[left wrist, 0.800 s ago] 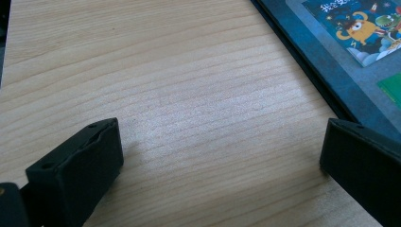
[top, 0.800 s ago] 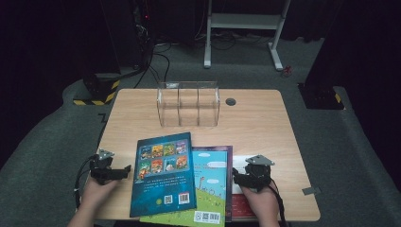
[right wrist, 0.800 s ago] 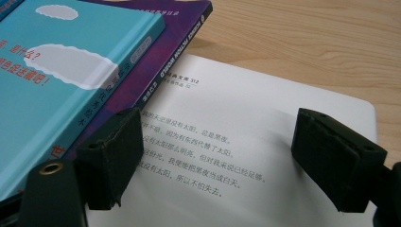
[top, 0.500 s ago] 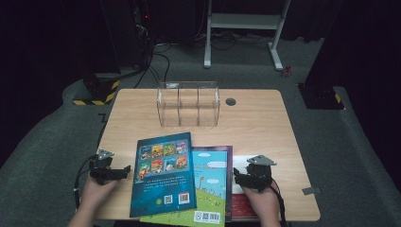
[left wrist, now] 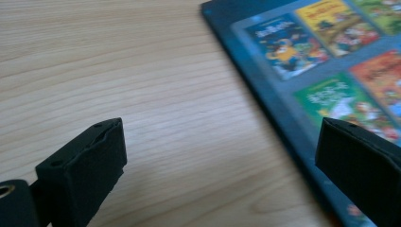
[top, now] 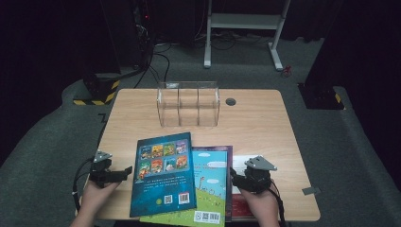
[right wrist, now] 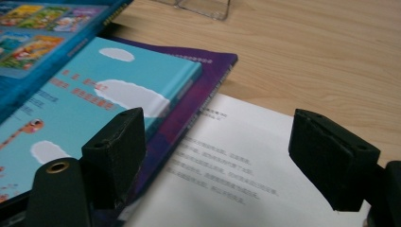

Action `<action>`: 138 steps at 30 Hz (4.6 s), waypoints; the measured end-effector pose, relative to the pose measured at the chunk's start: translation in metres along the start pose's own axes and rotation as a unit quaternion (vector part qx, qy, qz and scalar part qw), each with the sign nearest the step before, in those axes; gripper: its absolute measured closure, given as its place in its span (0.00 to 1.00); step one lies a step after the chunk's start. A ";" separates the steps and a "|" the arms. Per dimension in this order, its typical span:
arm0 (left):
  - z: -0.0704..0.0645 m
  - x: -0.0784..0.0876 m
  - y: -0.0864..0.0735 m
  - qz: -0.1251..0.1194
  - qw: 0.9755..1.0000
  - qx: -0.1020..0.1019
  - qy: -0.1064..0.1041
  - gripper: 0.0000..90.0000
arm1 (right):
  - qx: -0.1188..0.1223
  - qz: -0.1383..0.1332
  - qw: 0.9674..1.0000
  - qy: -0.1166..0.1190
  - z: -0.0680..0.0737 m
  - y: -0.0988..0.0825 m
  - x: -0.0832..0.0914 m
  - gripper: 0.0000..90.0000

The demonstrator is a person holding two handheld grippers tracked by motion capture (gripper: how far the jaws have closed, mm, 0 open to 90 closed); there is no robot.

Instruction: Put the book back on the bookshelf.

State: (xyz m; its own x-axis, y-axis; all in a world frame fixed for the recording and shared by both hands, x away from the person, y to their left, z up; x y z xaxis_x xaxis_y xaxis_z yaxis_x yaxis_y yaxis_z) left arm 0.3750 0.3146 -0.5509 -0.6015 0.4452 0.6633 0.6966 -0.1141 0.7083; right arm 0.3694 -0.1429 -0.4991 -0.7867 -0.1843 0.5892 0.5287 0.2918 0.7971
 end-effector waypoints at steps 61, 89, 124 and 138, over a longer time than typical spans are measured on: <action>-0.054 -0.026 -0.009 0.045 0.995 -0.012 -0.088 0.02 | 0.044 -0.007 0.997 0.064 0.065 0.000 0.004 0.23; -0.064 -0.028 -0.010 0.060 0.993 -0.011 -0.098 0.00 | 0.057 -0.003 0.995 0.085 0.087 0.008 0.006 0.22; -0.096 -0.040 -0.005 0.052 0.990 -0.032 -0.126 0.00 | 0.064 0.021 0.993 0.099 0.108 0.006 -0.004 0.23; -0.124 -0.050 0.002 0.052 0.987 -0.062 -0.136 0.00 | 0.040 0.022 0.996 0.073 0.080 -0.003 -0.006 0.23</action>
State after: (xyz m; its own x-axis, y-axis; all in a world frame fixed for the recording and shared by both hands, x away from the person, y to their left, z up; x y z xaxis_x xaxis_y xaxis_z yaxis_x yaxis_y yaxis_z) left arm 0.3581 0.1821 -0.5525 -0.3898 0.6461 0.6562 0.6861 -0.2716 0.6749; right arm 0.3475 -0.0677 -0.5158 -0.7050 -0.3030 0.6413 0.5298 0.3762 0.7601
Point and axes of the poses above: each handheld gripper's, and its own axes: x roughly backward along the jaws, y roughly out of its top, z roughly to its left, the point moved 6 cm from there along -x, roughly forward along the jaws, and after that the axes turned 10 degrees about -y, right-handed, at the moved point
